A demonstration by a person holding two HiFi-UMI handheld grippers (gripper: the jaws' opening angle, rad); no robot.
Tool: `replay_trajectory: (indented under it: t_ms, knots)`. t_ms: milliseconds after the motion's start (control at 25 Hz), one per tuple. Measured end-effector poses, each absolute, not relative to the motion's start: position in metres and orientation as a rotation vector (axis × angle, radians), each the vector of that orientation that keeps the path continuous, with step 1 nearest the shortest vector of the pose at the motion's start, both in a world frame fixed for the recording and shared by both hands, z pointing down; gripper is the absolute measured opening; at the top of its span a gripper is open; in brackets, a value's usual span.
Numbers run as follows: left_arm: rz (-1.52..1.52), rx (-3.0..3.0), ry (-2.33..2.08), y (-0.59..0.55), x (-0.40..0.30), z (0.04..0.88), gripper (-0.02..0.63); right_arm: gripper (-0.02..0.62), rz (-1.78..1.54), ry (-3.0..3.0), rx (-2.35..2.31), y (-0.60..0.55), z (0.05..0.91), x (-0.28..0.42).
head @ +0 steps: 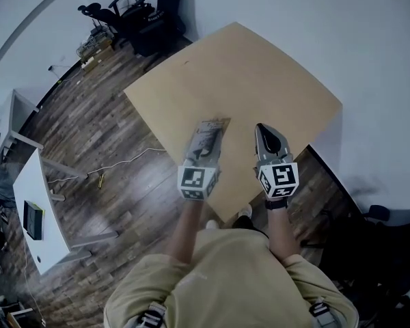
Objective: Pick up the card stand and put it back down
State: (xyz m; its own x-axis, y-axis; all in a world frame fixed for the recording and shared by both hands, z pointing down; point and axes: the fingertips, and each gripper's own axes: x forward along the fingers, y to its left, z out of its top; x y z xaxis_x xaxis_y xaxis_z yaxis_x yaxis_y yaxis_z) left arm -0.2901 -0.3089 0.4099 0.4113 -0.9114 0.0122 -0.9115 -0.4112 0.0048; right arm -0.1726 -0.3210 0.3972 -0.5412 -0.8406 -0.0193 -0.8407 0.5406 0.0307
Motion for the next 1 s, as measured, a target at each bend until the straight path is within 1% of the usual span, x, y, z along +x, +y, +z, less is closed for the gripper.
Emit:
replay_trajectory:
  t_ms: [160, 360, 600, 720, 1000]
  knots:
    - [-0.048, 2.633, -1.744, -0.290, -0.313, 0.402, 0.100, 0.003, 0.017, 2.725, -1.564, -0.304, 0.403, -0.180]
    - [-0.046, 2.633, -1.751, -0.271, -0.339, 0.406, 0.098, 0.003, 0.008, 2.740, -1.590, -0.283, 0.413, -0.198]
    - [-0.059, 2.680, -1.599, -0.255, -0.340, 0.412, 0.098, 0.003, -0.021, 2.753, -1.683, -0.257, 0.428, -0.198]
    - [-0.050, 2.714, -1.492, -0.252, -0.309, 0.422, 0.098, 0.003, -0.032, 2.725, -1.758, -0.239, 0.434, -0.169]
    - [-0.017, 2.817, -1.256, -0.237, -0.184, 0.426, 0.098, 0.003, -0.035, 2.576, -1.894, -0.216, 0.426, -0.064]
